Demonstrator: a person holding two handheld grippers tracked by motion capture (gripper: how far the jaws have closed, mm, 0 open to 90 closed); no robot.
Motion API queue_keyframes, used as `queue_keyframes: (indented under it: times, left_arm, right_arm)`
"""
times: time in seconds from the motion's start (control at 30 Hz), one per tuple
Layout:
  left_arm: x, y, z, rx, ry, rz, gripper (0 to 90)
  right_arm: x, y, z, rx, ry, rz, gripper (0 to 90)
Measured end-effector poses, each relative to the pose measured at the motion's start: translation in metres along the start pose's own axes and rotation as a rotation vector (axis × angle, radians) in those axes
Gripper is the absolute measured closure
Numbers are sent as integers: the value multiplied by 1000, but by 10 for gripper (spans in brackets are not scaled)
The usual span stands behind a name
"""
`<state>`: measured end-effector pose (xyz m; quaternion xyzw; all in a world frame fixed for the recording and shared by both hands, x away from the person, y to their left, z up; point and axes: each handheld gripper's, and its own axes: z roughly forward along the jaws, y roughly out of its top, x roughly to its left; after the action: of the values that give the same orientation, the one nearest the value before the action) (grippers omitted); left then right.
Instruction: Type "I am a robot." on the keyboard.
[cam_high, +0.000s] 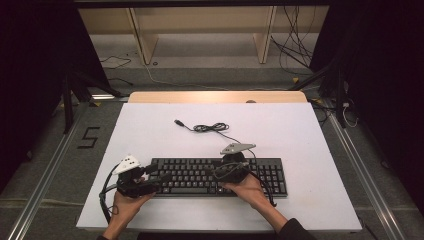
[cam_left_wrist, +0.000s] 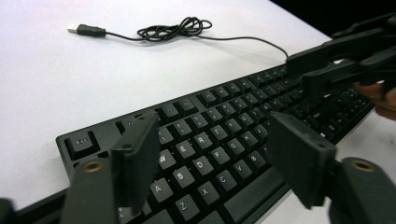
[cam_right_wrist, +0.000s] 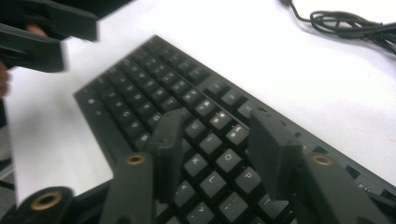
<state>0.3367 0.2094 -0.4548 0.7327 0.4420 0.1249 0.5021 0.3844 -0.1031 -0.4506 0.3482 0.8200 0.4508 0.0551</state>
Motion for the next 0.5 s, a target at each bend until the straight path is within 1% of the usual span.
queue_keyframes:
  times: [0.07,0.1,0.2,0.27,0.33,0.4,0.5]
  left_arm:
    - [-1,1,5,18,0,10,418]
    - [-2,2,8,34,8,14,453]
    - [-5,3,18,75,-3,40,538]
    - [-7,3,23,105,-2,63,597]
    - [-8,4,28,128,-1,70,648]
    - [-9,6,34,139,-6,77,709]
    - [-11,11,43,158,-12,96,777]
  right_arm:
    - [1,-1,-4,-17,-1,-2,482]
    - [1,-2,-6,-24,2,-4,469]
    - [3,-5,-13,-47,8,-5,441]
    - [5,-7,-16,-56,12,-5,423]
    - [5,-9,-20,-64,16,-2,408]
    - [7,-11,-21,-63,17,-3,385]
    - [8,-14,-22,-64,19,-6,365]
